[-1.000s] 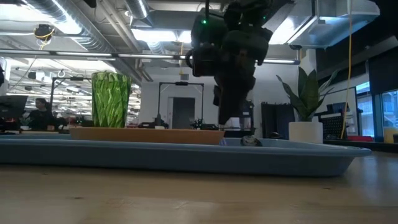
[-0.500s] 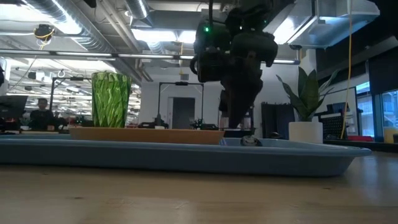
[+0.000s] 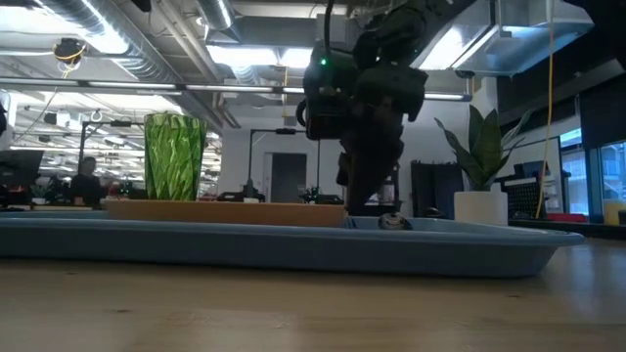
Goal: Pick and place plate/cup/fork/spoon on tray
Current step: Adjust the orange plate on the blue tray
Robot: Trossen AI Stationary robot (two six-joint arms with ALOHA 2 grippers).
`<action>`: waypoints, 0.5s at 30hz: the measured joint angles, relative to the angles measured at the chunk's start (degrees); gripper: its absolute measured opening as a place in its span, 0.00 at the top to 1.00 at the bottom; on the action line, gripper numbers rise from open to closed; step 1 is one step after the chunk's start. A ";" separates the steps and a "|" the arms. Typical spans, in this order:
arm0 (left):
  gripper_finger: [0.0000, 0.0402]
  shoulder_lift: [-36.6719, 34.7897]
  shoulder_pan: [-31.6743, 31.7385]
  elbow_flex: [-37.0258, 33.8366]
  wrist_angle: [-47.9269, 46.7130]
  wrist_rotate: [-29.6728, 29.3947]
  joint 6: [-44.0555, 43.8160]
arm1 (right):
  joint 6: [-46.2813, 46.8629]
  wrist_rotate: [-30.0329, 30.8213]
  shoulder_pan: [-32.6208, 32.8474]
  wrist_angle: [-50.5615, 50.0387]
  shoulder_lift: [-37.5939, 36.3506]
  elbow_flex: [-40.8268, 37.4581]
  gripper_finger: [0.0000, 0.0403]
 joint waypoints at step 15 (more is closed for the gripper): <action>1.00 0.02 0.00 0.00 0.01 0.00 -0.09 | -1.35 -0.46 -0.94 -0.84 0.06 0.92 1.00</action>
